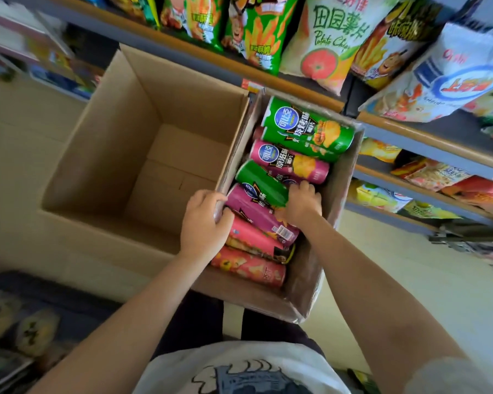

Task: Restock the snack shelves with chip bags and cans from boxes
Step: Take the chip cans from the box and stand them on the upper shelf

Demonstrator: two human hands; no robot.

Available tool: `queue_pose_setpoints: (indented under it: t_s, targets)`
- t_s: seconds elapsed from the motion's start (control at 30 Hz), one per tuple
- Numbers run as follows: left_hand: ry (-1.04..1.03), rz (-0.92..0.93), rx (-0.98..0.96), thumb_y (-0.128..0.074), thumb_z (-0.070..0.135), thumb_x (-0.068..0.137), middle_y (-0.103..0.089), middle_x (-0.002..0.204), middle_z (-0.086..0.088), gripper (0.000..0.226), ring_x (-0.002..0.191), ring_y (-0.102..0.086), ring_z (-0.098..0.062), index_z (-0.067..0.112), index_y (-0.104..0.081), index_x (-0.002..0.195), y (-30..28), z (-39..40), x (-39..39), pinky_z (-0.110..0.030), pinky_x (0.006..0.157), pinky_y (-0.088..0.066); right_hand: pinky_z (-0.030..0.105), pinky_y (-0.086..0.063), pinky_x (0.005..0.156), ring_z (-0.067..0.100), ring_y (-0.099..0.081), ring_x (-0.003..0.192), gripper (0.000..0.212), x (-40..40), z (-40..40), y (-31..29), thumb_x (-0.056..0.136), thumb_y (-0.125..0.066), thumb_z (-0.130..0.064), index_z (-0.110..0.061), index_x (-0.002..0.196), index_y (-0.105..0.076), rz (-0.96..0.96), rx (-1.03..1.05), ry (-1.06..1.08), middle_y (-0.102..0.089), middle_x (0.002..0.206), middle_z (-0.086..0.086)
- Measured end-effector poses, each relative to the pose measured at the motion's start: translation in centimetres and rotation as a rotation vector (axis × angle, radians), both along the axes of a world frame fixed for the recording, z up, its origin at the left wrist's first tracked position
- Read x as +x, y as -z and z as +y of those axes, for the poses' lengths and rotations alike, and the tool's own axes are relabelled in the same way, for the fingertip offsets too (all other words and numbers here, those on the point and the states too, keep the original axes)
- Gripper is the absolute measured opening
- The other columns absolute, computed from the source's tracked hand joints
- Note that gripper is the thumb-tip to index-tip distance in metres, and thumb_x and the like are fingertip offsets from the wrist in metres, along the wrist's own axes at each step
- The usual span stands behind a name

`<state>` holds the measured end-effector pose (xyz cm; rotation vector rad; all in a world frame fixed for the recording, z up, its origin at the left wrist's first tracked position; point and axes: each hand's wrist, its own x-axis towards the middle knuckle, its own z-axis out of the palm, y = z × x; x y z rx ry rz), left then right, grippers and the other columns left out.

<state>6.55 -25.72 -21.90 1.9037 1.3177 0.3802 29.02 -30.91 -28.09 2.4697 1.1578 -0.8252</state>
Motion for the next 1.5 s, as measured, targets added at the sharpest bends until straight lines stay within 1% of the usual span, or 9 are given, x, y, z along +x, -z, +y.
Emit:
queue_pose_setpoints:
  t_s: [0.13, 0.3, 0.47, 0.67, 0.8, 0.97, 1.1, 1.3, 1.5]
  targets:
    - [0.009, -0.022, -0.501, -0.062, 0.038, 0.089, -0.069, 0.095, 0.008, 0.020, 0.079, -0.062, 0.003, 0.026, -0.066, 0.105, -0.6, 0.8, 2.8, -0.023, 0.077, -0.051, 0.027, -0.044, 0.055, 0.019, -0.063, 0.073, 0.030, -0.5, -1.0, -2.8, 0.072, -0.078, -0.045, -0.017, 0.075, -0.065, 0.431, 0.178, 0.366, -0.062, 0.072, -0.002]
    - [-0.220, -0.476, -1.052, -0.075, 0.046, 0.082, -0.067, 0.128, -0.001, 0.047, 0.110, -0.066, -0.023, 0.036, -0.059, 0.125, -1.6, 1.4, 6.6, -0.042, 0.092, -0.053, 0.024, -0.050, 0.066, 0.010, -0.069, 0.080, 0.023, -1.7, -2.5, -7.4, 0.079, -0.077, -0.045, -0.027, 0.092, -0.072, 0.670, 0.351, 0.455, -0.072, 0.084, -0.006]
    - [-0.306, -0.691, -1.013, -0.071, 0.010, 0.088, -0.076, 0.099, 0.005, 0.029, 0.102, -0.070, -0.023, 0.039, -0.071, 0.093, -1.6, 1.8, 8.6, -0.045, 0.093, -0.054, 0.027, -0.048, 0.083, 0.002, -0.064, 0.086, 0.017, 1.0, -2.3, -9.8, 0.092, -0.067, -0.043, -0.029, 0.096, -0.076, 0.652, 0.485, 0.472, -0.070, 0.087, -0.015]
    - [-0.380, -0.641, -1.049, -0.081, 0.028, 0.080, -0.076, 0.104, 0.003, 0.034, 0.104, -0.070, -0.024, 0.037, -0.065, 0.108, -0.4, 3.2, 8.6, -0.045, 0.094, -0.053, 0.033, -0.042, 0.099, 0.024, -0.040, 0.138, 0.056, 8.5, 2.7, -9.0, 0.093, -0.064, -0.026, -0.015, 0.145, -0.045, 0.136, 0.547, 0.324, -0.042, 0.150, 0.006]
    - [-0.413, -0.643, -1.048, -0.087, 0.034, 0.069, -0.075, 0.111, -0.004, 0.056, 0.103, -0.071, -0.026, 0.028, -0.063, 0.120, 0.2, 3.9, 7.7, -0.044, 0.091, -0.055, 0.049, -0.026, 0.119, 0.029, -0.026, 0.146, 0.073, 11.2, 5.7, -6.7, 0.093, -0.064, -0.032, -0.016, 0.154, -0.028, 0.000, 0.337, 0.099, -0.031, 0.159, 0.007]
    - [-0.511, -0.682, -1.058, -0.080, 0.028, 0.081, -0.075, 0.111, -0.005, 0.046, 0.101, -0.072, -0.024, 0.025, -0.062, 0.123, 0.4, 3.8, 7.2, -0.041, 0.089, -0.056, 0.051, -0.028, 0.113, 0.036, -0.030, 0.141, 0.076, 10.8, 7.0, -5.4, 0.089, -0.068, -0.049, -0.015, 0.147, -0.034, -0.275, 0.092, -0.113, -0.033, 0.149, 0.015]
    - [-0.506, -0.699, -1.047, -0.079, 0.028, 0.081, -0.076, 0.108, -0.004, 0.044, 0.101, -0.072, -0.025, 0.025, -0.063, 0.122, 0.2, 3.2, 7.2, -0.042, 0.091, -0.056, 0.047, -0.039, 0.106, 0.035, -0.038, 0.134, 0.083, 9.6, 6.0, -4.9, 0.078, -0.080, -0.047, -0.011, 0.139, -0.038, -0.099, 0.147, -0.060, -0.039, 0.142, 0.015]
    - [-0.480, -0.694, -1.006, -0.073, 0.028, 0.087, -0.075, 0.106, -0.009, 0.034, 0.088, -0.074, -0.023, 0.022, -0.063, 0.119, -3.6, 3.1, 8.5, -0.035, 0.076, -0.058, 0.025, -0.047, 0.056, 0.010, -0.059, 0.074, 0.066, 6.9, 4.0, -10.3, 0.075, -0.083, -0.041, -0.015, 0.121, -0.044, 0.458, 0.390, 0.293, -0.064, 0.101, 0.004]
    - [-0.288, -0.827, -0.765, -0.060, 0.014, 0.095, -0.077, 0.087, -0.001, 0.022, 0.070, -0.073, -0.013, 0.023, -0.061, 0.114, -16.5, 4.0, 12.1, -0.027, 0.060, -0.059, 0.026, -0.054, 0.074, 0.005, -0.067, 0.084, 0.054, 7.4, 0.8, -22.2, 0.072, -0.080, -0.046, -0.025, 0.116, -0.056, 0.749, 0.833, 0.406, -0.071, 0.097, -0.010]
